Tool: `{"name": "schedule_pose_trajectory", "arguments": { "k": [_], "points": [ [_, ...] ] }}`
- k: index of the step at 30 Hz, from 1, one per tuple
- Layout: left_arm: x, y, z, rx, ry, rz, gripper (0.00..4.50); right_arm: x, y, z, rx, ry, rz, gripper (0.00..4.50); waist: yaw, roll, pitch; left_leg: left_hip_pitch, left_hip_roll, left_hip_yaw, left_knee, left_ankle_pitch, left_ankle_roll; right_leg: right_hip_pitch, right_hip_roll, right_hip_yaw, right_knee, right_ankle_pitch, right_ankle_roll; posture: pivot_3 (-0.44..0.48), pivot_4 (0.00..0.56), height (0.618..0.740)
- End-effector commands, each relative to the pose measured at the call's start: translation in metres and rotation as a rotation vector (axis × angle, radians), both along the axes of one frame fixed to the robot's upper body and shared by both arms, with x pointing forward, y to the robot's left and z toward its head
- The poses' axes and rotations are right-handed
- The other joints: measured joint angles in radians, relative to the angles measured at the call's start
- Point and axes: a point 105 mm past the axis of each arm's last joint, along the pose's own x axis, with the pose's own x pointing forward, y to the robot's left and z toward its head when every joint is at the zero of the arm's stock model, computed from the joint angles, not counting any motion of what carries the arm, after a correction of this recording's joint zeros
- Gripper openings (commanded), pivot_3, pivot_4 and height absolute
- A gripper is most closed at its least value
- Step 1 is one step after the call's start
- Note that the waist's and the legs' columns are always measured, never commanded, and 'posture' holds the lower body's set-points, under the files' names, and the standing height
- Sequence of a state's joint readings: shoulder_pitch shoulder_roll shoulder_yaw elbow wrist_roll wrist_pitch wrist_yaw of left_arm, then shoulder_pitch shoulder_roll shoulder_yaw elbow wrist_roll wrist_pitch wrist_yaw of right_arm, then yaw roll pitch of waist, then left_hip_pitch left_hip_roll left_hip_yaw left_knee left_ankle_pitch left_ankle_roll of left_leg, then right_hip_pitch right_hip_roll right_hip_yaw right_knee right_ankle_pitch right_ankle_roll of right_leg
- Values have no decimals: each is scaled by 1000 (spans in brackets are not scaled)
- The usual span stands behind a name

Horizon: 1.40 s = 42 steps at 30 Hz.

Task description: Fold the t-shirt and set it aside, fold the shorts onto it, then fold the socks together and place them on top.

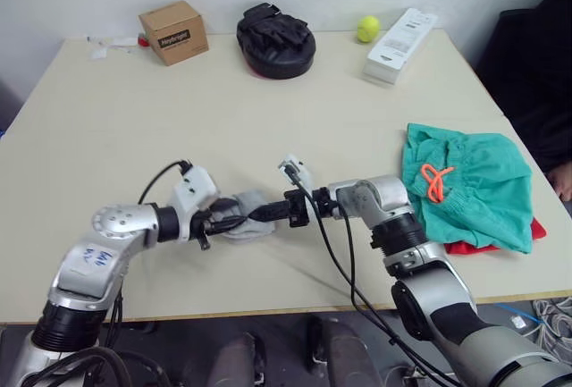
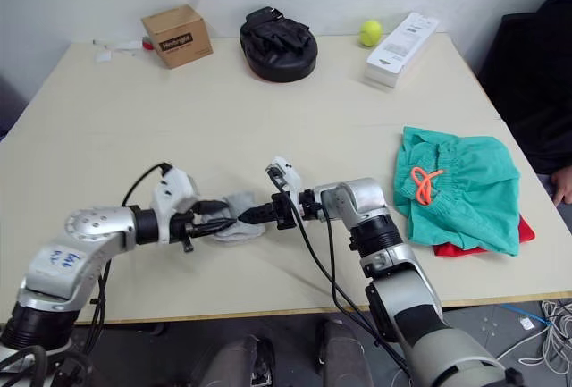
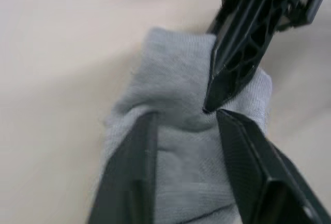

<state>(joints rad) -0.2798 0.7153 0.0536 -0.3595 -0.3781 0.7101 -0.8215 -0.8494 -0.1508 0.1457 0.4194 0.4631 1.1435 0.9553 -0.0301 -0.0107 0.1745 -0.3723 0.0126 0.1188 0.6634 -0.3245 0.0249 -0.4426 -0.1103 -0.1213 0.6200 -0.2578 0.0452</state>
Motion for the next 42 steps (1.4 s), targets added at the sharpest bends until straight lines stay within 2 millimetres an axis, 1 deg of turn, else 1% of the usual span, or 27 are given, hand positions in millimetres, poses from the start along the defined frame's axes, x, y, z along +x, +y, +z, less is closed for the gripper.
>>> {"name": "schedule_pose_trajectory", "arguments": {
  "k": [1,2,5,6,9,13,17,19,20,21,27,30,34,35,36,39,41,42],
  "points": [
    [-12,-1,38,-85,-71,-76,3043,7,-35,20,15,-17,-91,0,6,1,2,-1,0,0,0,0,1,0,0,0,0,0,0,0,150,740],
    [-15,-1,43,-105,-71,-87,3429,7,-44,28,23,-30,-107,0,8,1,2,-3,-1,0,0,2,4,-1,-1,0,0,0,1,0,150,740],
    [-18,-6,55,-149,-84,-121,4366,2,-83,58,56,-63,-150,0,7,3,5,-5,-2,0,0,2,7,-1,-1,0,-5,2,3,0,150,740],
    [-18,-9,58,-158,-86,-134,4439,0,-97,65,56,-80,-167,0,6,3,5,-6,-2,0,0,1,8,-1,-1,0,-7,2,4,0,150,740],
    [-17,-21,59,-156,-92,-186,4439,-5,-147,82,6,-148,-255,0,8,4,6,-6,-2,0,-1,0,10,-1,-1,-2,-10,2,4,0,150,740],
    [-15,-34,56,-155,-93,-239,4439,-18,-211,104,-52,-191,-352,0,18,4,7,-7,-2,1,-1,-1,11,-1,1,-3,-12,2,4,0,150,740],
    [-11,-39,51,-162,-92,-249,4439,-31,-272,120,-108,-213,-476,0,26,3,8,-7,-1,3,0,-1,12,-1,3,-2,-13,3,5,0,150,740],
    [-10,-40,49,-159,-94,-251,4439,-30,-295,123,-111,-205,-555,0,27,2,9,-7,0,3,1,-1,11,-1,4,-1,-12,3,5,0,150,740],
    [-9,-41,47,-154,-96,-254,4439,-29,-307,122,-113,-201,-603,0,27,2,9,-6,0,3,1,0,11,-1,4,0,-12,3,5,0,150,740],
    [-8,-41,46,-153,-97,-256,4439,-26,-319,115,-133,-196,-660,0,28,1,9,-5,0,3,1,0,11,0,4,0,-12,3,5,0,150,740],
    [-6,-44,47,-141,-113,-265,4439,-7,-364,70,-244,-165,-914,0,28,0,10,-5,0,5,1,2,10,0,4,1,-10,4,4,0,150,740],
    [-5,-42,49,-131,-122,-262,4439,0,-378,52,-250,-145,-1029,0,30,1,10,-5,0,5,2,3,8,0,4,2,-10,4,4,0,150,740],
    [-3,-41,51,-124,-127,-257,4439,-1,-390,35,-281,-128,-1095,0,30,2,11,-5,0,5,2,5,8,0,5,2,-9,4,4,0,150,740],
    [-3,-41,51,-124,-126,-256,4500,-1,-393,33,-280,-137,-1112,658,31,2,11,-5,0,5,2,6,8,0,5,2,-9,4,4,0,150,740],
    [-2,-41,51,-123,-125,-255,4500,-3,-396,33,-274,-147,-1125,905,31,1,11,-5,0,5,2,6,8,0,5,2,-9,4,5,0,150,740],
    [-3,-42,51,-125,-113,-267,4500,-13,-401,39,-266,-199,-1098,1962,33,1,11,-5,0,5,3,6,8,1,5,2,-9,4,5,0,150,740],
    [-3,-42,52,-133,-101,-280,4500,-25,-407,46,-308,-261,-1055,2685,35,1,11,-4,0,5,3,6,8,2,5,2,-9,5,5,0,150,740],
    [-3,-42,53,-140,-92,-286,4500,-35,-414,50,-378,-312,-1021,2986,39,2,11,-4,0,4,3,6,8,2,5,2,-9,5,5,0,150,740]
  ]
}}
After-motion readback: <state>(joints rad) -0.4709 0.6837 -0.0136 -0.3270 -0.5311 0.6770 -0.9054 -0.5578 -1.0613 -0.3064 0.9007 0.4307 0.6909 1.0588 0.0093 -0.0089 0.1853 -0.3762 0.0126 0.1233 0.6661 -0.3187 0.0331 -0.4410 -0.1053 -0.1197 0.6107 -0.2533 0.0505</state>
